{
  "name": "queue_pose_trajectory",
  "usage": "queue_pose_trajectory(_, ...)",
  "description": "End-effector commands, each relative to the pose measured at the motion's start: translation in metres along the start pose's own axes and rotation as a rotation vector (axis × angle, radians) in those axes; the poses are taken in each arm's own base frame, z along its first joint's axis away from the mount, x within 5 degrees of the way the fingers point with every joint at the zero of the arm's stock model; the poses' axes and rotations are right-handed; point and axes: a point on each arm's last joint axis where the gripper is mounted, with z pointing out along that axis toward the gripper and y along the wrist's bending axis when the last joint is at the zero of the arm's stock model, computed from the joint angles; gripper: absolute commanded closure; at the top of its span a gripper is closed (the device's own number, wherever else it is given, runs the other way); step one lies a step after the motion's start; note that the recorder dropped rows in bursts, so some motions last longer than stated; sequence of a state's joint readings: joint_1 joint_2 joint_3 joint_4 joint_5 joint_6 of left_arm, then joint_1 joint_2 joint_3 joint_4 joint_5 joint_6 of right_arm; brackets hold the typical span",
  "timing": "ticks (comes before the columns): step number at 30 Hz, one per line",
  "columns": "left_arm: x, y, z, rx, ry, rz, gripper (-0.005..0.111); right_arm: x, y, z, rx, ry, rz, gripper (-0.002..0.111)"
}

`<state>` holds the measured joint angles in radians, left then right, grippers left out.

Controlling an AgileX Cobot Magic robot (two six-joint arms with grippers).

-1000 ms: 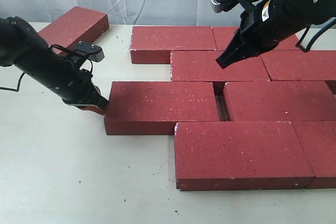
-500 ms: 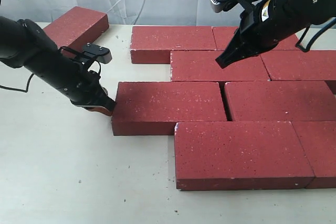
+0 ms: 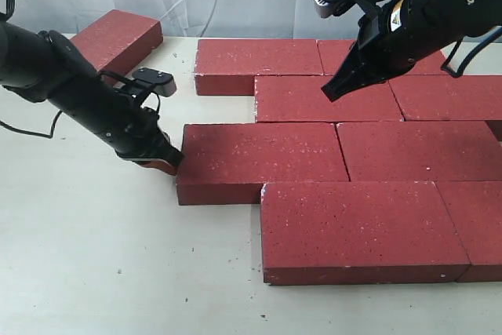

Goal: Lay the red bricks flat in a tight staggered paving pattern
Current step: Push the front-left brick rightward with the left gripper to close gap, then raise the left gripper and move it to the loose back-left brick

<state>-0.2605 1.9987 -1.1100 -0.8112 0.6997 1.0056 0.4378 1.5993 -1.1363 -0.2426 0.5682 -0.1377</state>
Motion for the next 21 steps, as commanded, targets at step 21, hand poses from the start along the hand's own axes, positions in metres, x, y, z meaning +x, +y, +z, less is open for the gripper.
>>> queue_pose_trajectory(21, -0.007, 0.009, -0.053, -0.115, -0.077, 0.033, 0.107, 0.0, -0.001, 0.001, 0.0, -0.02, 0.008, 0.109)
